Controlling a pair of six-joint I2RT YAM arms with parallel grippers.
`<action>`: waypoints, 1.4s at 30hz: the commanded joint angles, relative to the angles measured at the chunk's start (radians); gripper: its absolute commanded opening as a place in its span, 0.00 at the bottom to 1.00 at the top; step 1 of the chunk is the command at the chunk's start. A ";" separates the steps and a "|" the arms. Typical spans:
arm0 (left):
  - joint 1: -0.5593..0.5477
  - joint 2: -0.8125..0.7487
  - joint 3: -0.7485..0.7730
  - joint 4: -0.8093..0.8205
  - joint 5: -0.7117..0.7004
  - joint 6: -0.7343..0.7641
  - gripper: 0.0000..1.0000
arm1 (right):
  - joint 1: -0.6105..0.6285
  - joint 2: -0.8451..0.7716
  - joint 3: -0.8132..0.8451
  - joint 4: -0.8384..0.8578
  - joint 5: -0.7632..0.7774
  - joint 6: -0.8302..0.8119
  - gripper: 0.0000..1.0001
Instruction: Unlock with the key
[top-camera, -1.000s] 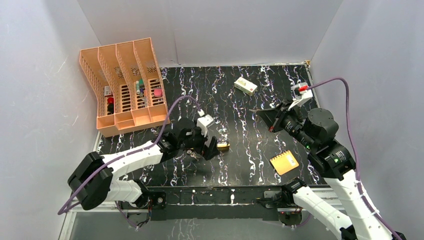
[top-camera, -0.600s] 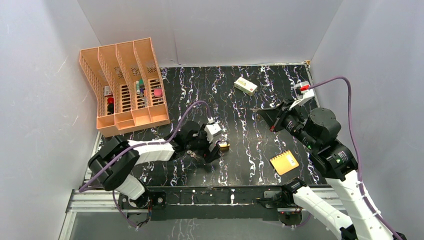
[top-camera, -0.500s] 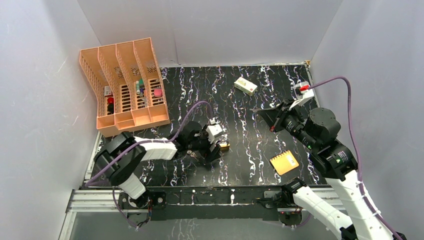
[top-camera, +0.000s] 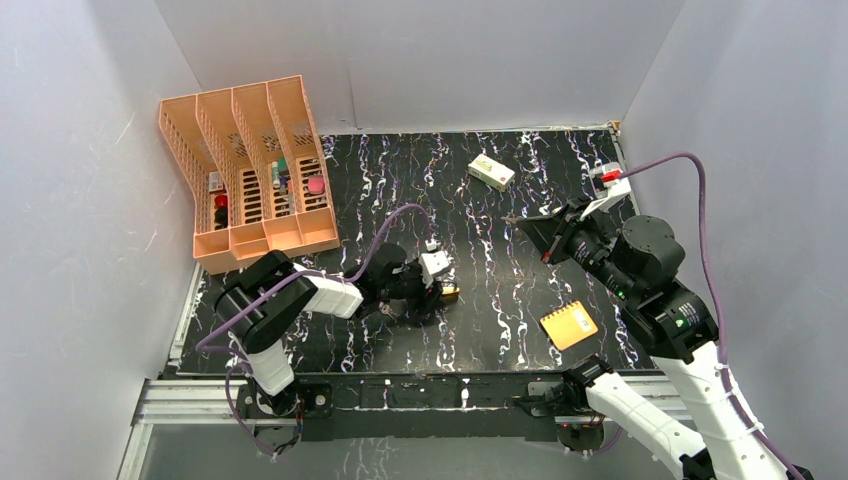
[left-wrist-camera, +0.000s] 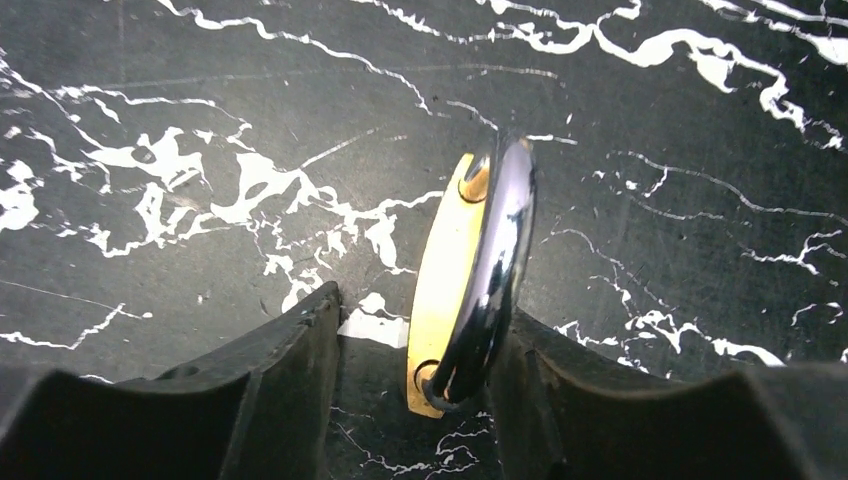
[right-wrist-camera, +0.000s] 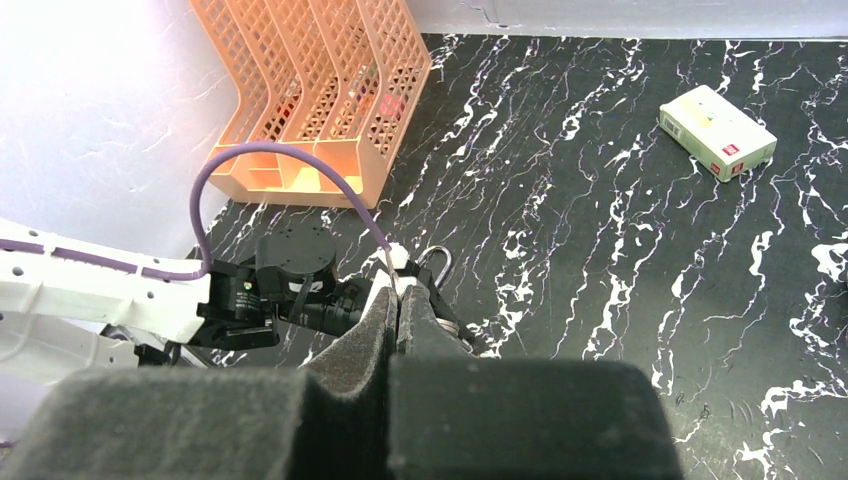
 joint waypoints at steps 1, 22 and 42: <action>0.006 0.030 0.020 0.056 0.052 0.043 0.46 | 0.001 -0.004 0.043 0.025 0.018 -0.021 0.00; 0.023 -0.097 0.000 0.196 -0.010 -0.291 0.00 | 0.001 0.013 0.054 0.022 -0.010 -0.001 0.00; 0.289 -0.927 -0.220 0.223 -0.151 -1.642 0.00 | 0.001 0.133 -0.234 0.622 -0.432 0.509 0.00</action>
